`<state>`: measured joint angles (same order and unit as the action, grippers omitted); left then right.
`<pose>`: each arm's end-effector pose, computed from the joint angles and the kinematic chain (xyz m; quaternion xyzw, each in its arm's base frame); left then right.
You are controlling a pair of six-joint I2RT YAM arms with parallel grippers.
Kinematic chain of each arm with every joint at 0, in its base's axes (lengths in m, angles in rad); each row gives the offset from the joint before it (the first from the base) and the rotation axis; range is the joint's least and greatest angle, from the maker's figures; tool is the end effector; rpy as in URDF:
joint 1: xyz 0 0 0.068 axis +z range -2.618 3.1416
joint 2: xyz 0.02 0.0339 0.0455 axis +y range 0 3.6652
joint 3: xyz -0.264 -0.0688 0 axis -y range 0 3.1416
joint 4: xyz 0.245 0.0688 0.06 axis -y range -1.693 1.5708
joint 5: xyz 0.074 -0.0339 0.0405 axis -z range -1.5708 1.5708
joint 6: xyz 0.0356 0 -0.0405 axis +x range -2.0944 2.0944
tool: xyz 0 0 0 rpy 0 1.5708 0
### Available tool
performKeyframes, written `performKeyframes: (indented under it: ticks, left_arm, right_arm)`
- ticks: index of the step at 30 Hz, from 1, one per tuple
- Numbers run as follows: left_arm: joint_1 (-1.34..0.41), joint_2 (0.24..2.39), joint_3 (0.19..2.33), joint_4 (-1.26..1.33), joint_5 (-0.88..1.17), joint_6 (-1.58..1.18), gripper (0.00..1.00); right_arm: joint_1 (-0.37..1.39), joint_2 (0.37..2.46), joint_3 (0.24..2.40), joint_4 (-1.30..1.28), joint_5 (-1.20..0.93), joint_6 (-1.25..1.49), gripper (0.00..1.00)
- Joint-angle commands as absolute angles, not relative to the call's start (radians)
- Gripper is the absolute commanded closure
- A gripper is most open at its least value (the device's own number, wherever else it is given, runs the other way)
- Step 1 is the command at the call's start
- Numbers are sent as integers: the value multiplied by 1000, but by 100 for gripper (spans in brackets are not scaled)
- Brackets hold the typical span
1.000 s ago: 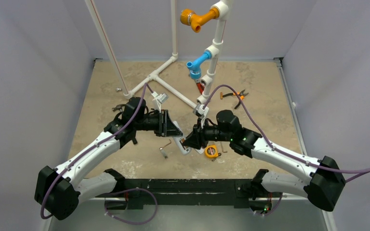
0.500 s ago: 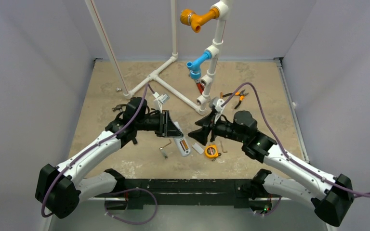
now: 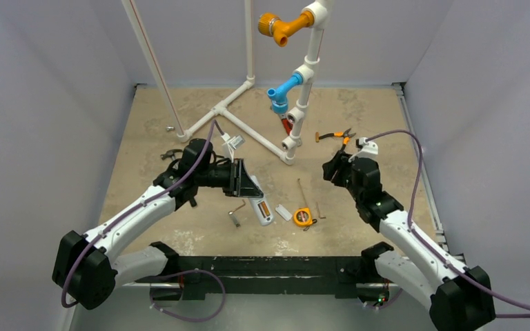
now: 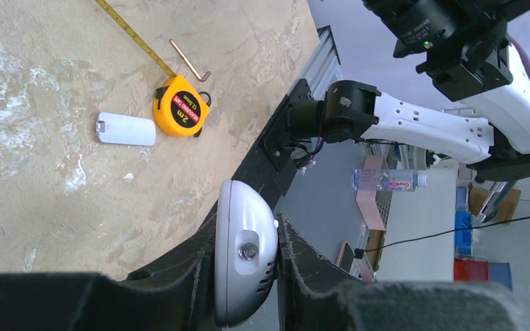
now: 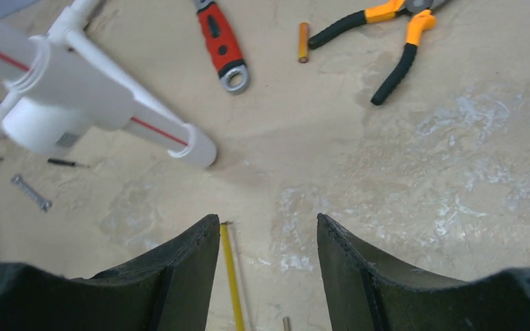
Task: Load the batteries into the remote control
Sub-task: Pick up the battery from the center of the board.
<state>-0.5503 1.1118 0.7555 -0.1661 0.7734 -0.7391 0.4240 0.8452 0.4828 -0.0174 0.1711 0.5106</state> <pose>0.1914 -0.1466 0.2713 0.1123 0.8160 -0.5395 0.1743 0.1816 0.0753 0.2398 0.0836 0.8220 0.1886 0.5308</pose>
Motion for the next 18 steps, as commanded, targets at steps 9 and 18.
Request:
performKeyframes:
  ticks: [9, 18]
  left_arm:
    - [-549, 1109, 866, -220, 802, -695, 100]
    - [-548, 1081, 860, -256, 786, -690, 100]
  right_arm:
    - [363, 1420, 972, -123, 289, 517, 40]
    - [305, 1712, 1206, -161, 262, 459, 39]
